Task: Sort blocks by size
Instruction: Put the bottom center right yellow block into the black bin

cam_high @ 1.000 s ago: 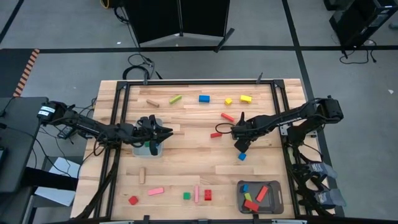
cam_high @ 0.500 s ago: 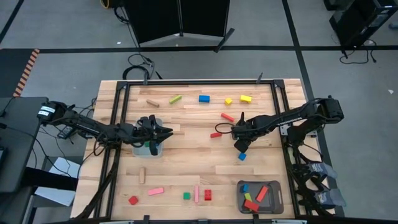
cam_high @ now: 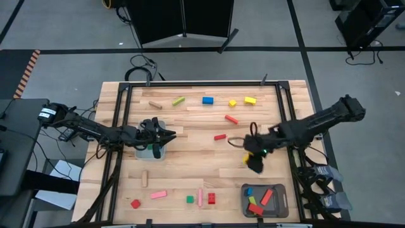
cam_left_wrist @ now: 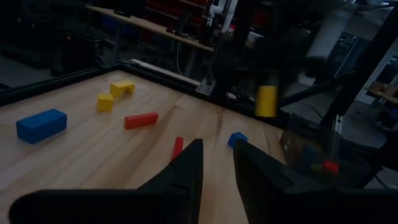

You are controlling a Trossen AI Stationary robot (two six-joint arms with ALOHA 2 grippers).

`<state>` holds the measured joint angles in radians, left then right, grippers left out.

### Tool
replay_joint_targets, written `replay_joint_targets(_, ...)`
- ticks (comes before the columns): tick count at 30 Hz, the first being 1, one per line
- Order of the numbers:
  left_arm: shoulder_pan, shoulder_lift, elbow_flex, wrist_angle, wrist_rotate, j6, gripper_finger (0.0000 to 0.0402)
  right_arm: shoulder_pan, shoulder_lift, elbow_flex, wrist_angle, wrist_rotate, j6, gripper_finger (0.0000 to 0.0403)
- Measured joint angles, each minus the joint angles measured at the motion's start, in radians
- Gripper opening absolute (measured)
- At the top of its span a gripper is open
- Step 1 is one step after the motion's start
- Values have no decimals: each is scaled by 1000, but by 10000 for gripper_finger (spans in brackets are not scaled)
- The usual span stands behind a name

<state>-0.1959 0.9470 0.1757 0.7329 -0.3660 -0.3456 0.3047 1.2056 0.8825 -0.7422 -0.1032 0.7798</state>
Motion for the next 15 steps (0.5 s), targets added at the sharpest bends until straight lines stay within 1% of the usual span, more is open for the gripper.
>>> replay_joint_targets(3, 0, 0, 0, 0, 0, 0, 97, 122, -16, 0, 62, -72, 114, 142)
replay_joint_targets(5, 0, 0, 0, 0, -1, 0, 97, 208, -14, 0, 123, -98, 197, 147)
replay_joint_targets(9, 0, 0, 0, -1, -2, 0, 97, 356, 17, 0, 202, -103, 402, 149)
replay_joint_targets(12, 0, 0, 0, -4, -2, 0, 97, 433, 57, 0, 210, -102, 563, 152)
replay_joint_targets(15, 0, 0, 0, -8, -2, 0, 97, 460, 108, 0, 209, -107, 657, 166)
